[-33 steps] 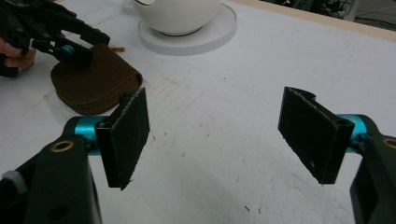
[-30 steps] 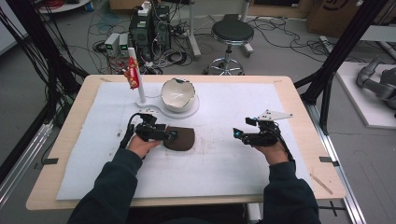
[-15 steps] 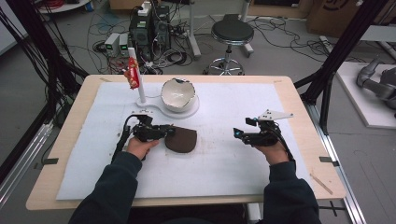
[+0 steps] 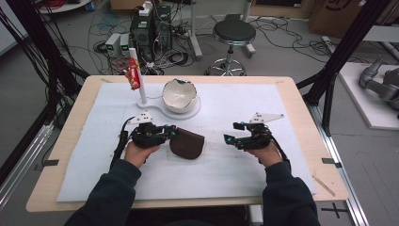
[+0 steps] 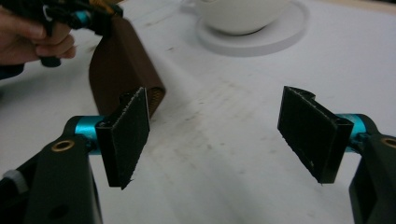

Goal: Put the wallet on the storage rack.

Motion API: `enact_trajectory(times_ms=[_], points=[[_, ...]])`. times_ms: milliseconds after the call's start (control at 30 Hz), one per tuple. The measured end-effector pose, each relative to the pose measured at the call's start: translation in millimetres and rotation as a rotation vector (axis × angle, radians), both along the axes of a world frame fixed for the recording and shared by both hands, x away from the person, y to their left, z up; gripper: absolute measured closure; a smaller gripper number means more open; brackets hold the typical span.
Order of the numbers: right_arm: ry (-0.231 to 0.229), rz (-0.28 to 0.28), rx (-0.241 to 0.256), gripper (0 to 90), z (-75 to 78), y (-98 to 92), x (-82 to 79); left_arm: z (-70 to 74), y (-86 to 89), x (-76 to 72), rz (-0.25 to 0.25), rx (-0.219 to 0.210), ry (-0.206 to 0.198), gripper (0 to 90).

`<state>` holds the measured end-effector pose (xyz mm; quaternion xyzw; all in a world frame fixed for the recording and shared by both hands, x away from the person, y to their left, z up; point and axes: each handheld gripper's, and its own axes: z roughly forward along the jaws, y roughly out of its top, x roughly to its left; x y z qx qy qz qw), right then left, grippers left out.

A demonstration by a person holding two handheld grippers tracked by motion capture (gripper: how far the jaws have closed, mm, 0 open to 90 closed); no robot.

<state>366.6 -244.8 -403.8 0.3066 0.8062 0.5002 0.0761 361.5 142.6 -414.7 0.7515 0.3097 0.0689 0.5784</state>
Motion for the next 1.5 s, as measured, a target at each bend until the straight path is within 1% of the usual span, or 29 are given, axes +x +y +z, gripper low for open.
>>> enact_trajectory(times_ms=[133,233,267,300,367,400,433,467,500,533,567,600,633,667,700,733,767,800,833,900,933,967,1033,1067,1133,1200,1300,1400,1500], points=[[0.048,0.123,-0.008,25.4,-13.4,28.1,6.0,1.3,0.3,-3.3,-0.006,0.003,-0.012,71.8],[0.087,0.195,0.035,25.4,-20.2,47.7,11.0,0.1,2.2,-3.6,-0.011,-0.006,-0.012,71.8],[0.115,0.232,0.054,25.4,-23.9,59.6,15.2,-0.5,2.7,-4.1,-0.011,-0.012,-0.01,71.8],[0.115,0.232,0.054,25.4,-23.9,59.6,15.2,-1.0,3.5,-4.3,-0.013,-0.013,-0.012,71.8],[0.139,0.259,0.051,25.8,-28.3,71.7,19.3,-2.1,4.7,-5.0,-0.014,-0.025,-0.011,71.7],[0.154,0.273,0.045,27.9,-31.0,77.7,21.0,-2.4,5.5,-5.2,-0.017,-0.027,-0.009,71.7],[0.17,0.285,0.025,33.0,-33.6,83.2,22.2,-2.6,6.1,-5.7,-0.019,-0.029,-0.005,71.6],[0.182,0.304,0.013,41.7,-35.9,88.0,23.2,-3.1,6.7,-5.9,-0.018,-0.032,-0.005,71.5],[0.183,0.322,-0.001,47.5,-37.6,91.3,24.0,-3.7,7.8,-6.3,-0.015,-0.031,0.001,71.5],[0.194,0.327,0.017,59.2,-36.6,90.8,25.4,-4.2,10.4,-6.0,-0.014,-0.03,0.015,70.9],[0.194,0.327,0.017,59.2,-36.6,90.8,25.4,-4.3,13.2,-5.9,0.001,-0.025,0.024,70.9],[0.211,0.342,0.043,65.7,-33.9,87.5,25.6,-3.4,17.3,-6.5,0.025,-0.028,0.023,71.0],[0.195,0.334,0.05,66.9,-29.9,84.7,24.3,-1.4,23.1,-7.0,0.043,-0.047,0.023,69.0],[0.157,0.315,0.027,67.5,-25.7,82.3,22.3,1.5,29.4,-8.0,0.066,-0.061,0.017,67.4],[0.142,0.311,0.023,67.9,-23.5,79.1,21.3,5.0,36.6,-9.0,0.094,-0.063,0.006,65.6],[0.141,0.311,0.03,68.0,-22.2,76.2,21.4,8.4,44.1,-10.1,0.122,-0.064,0.0,61.9],[0.112,0.281,0.042,68.0,-18.9,71.6,22.0,11.7,52.4,-12.1,0.151,-0.053,-0.01,56.1],[0.112,0.281,0.042,68.0,-18.9,71.6,22.0,14.1,60.7,-15.0,0.19,-0.035,-0.028,56.1],[0.094,0.263,0.058,68.0,-16.0,69.7,21.8,15.7,69.3,-18.3,0.23,-0.006,-0.049,52.1],[0.05,0.234,0.085,67.9,-8.4,66.7,22.6,15.2,85.4,-24.3,0.319,0.076,-0.097,46.3],[0.027,0.229,0.085,67.9,-3.6,66.3,23.8,13.1,95.3,-26.0,0.37,0.102,-0.105,43.8],[-0.011,0.217,0.081,67.9,3.3,67.2,25.3,11.9,101.1,-25.8,0.393,0.103,-0.1,41.2],[-0.046,0.21,0.074,67.8,14.4,70.0,29.1,9.1,113.5,-24.4,0.449,0.1,-0.084,32.7],[-0.07,0.205,0.073,67.8,20.8,72.3,31.9,7.2,118.4,-23.5,0.469,0.099,-0.08,31.0],[-0.112,0.202,0.065,67.8,33.9,77.5,38.9,4.0,124.5,-22.2,0.491,0.096,-0.053,27.6],[-0.151,0.196,0.058,67.7,45.9,83.0,48.4,1.3,128.0,-21.9,0.5,0.094,-0.049,27.5],[-0.193,0.185,0.035,67.7,60.2,93.2,65.7,-1.6,131.9,-20.8,0.504,0.068,-0.033,27.5],[-0.21,0.163,-0.002,67.5,67.6,104.2,84.9,-4.3,135.4,-20.3,0.492,0.029,-0.02,27.5],[-0.23,0.144,-0.063,67.5,67.1,114.4,101.7,-3.7,136.5,-21.7,0.493,0.018,-0.03,27.5]])
